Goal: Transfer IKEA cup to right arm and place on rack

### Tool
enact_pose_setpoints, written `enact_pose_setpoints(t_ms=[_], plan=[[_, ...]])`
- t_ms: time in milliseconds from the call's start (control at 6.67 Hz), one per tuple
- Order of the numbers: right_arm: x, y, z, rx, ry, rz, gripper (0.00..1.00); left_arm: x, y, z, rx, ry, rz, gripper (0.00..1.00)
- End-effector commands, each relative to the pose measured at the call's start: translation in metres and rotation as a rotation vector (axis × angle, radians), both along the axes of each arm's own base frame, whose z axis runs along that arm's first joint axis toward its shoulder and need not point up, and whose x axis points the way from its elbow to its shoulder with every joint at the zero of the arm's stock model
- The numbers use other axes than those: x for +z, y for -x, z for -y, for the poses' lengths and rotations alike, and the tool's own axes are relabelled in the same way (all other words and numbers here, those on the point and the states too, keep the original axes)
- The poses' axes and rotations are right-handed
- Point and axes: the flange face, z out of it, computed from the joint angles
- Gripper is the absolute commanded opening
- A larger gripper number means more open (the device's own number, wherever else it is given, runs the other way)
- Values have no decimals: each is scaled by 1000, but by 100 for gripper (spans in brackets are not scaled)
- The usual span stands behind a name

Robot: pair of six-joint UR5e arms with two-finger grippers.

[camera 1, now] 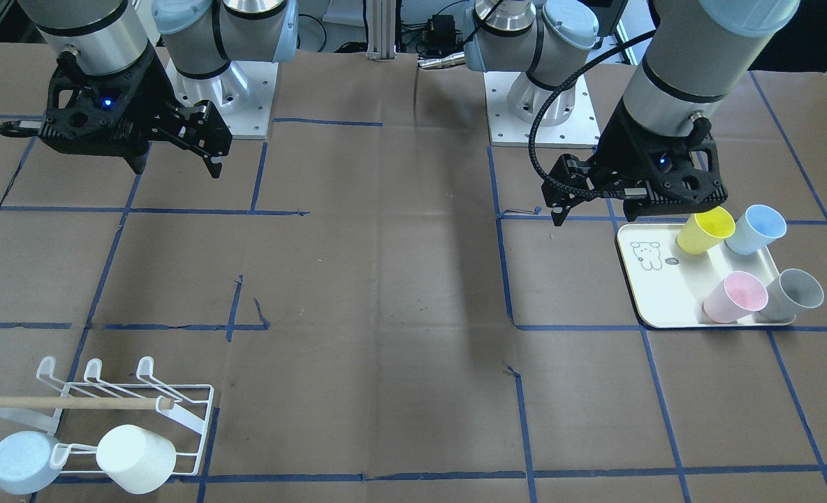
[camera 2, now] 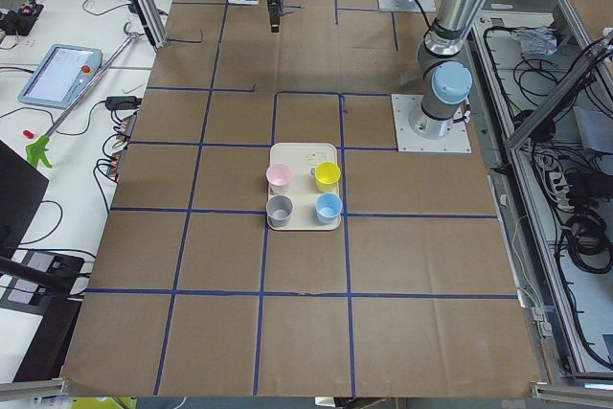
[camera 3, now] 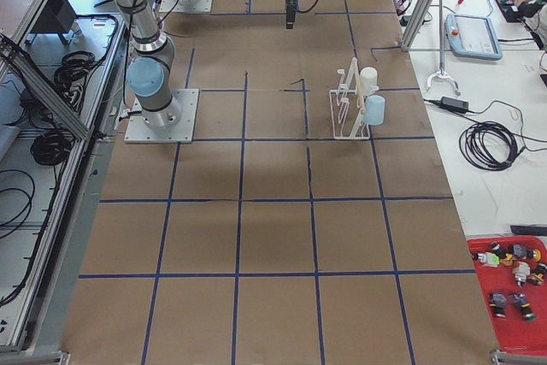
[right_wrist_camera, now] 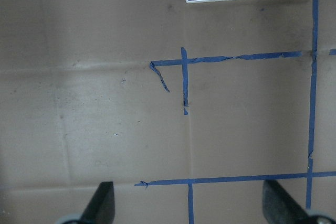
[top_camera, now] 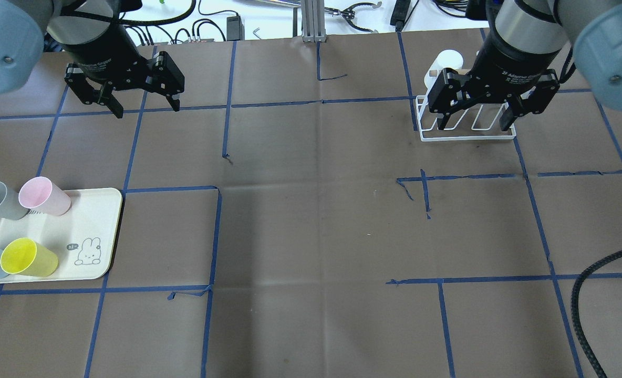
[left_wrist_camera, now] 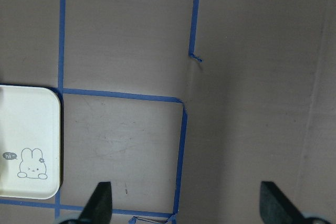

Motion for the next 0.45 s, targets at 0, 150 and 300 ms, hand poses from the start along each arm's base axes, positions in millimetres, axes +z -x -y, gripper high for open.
enact_pose_setpoints(t_ms=[0,150,300], plan=[[0,0,0,0,-1,0,100,0,0,0,0,0,0,99],[-2,0,0,0,-4,0,100,0,0,0,0,0,-2,99],[-2,0,0,-1,-4,0,100,0,0,0,0,0,0,99]])
